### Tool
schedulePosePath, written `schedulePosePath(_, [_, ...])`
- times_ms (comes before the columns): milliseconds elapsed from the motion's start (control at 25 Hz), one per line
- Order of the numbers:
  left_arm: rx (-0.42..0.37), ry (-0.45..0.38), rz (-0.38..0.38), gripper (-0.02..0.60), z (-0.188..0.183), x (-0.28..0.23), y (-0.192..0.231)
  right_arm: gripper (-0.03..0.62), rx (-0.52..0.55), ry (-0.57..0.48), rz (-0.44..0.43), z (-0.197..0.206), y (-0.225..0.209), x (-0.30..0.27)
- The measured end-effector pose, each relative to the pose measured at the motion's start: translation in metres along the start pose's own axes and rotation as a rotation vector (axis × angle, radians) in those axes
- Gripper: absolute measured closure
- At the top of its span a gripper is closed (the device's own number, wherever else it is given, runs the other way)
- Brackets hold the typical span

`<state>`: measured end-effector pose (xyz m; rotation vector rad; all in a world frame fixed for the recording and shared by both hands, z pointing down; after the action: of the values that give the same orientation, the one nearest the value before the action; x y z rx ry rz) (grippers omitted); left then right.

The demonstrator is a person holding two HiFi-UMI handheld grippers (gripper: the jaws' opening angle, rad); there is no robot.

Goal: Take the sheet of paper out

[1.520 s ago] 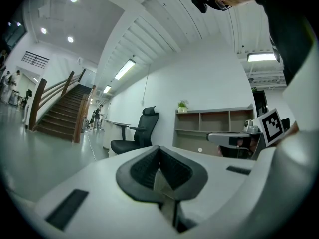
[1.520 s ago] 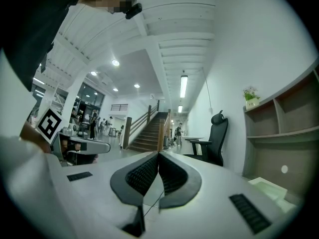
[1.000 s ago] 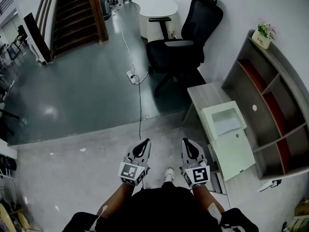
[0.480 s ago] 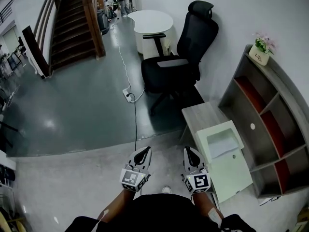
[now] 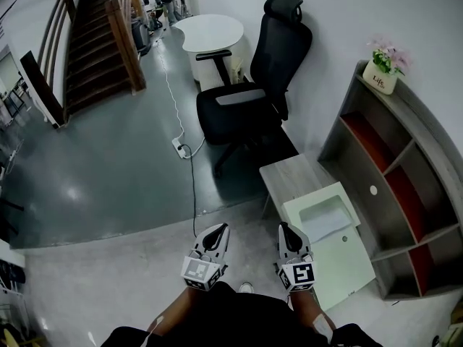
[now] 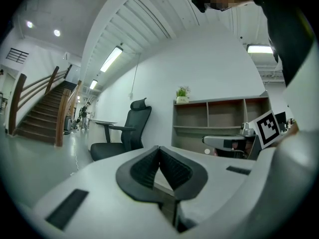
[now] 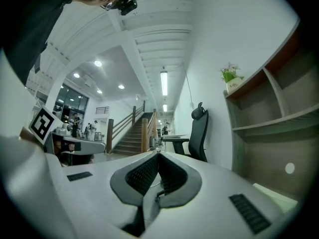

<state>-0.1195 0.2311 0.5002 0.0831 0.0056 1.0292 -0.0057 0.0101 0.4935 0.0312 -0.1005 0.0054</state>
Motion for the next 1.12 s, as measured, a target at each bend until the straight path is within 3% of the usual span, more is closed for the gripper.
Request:
schedulePosePath(400, [0.012, 0.028, 0.087, 0.574, 0.007, -0.055, -0.006, 0.571, -0.014, 0.002, 0.062, 0.008, -0.033, -0.008])
schedulePosePath(840, [0.024, 0.01, 0.285, 0.574, 0.0, -0.165, 0.003, 0.571, -0.046, 0.045, 0.223, 0.018, -0.087, -0.035])
schedulePosePath(1120, [0.039, 0.044, 0.403, 0.574, 0.003, -0.224, 0.015, 0.571, -0.04, 0.063, 0.335, 0.014, -0.113, -0.059])
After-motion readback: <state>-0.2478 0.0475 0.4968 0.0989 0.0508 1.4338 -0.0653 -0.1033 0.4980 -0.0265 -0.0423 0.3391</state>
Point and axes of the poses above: the fingertips, and each gripper's own axes: x backward along the fingers, y to its left, z out of its underside, the point moved 9 cm from there along x, backward along the fingers, and after that the axes turned 3 degrees about -y, right-handed, at the moved point
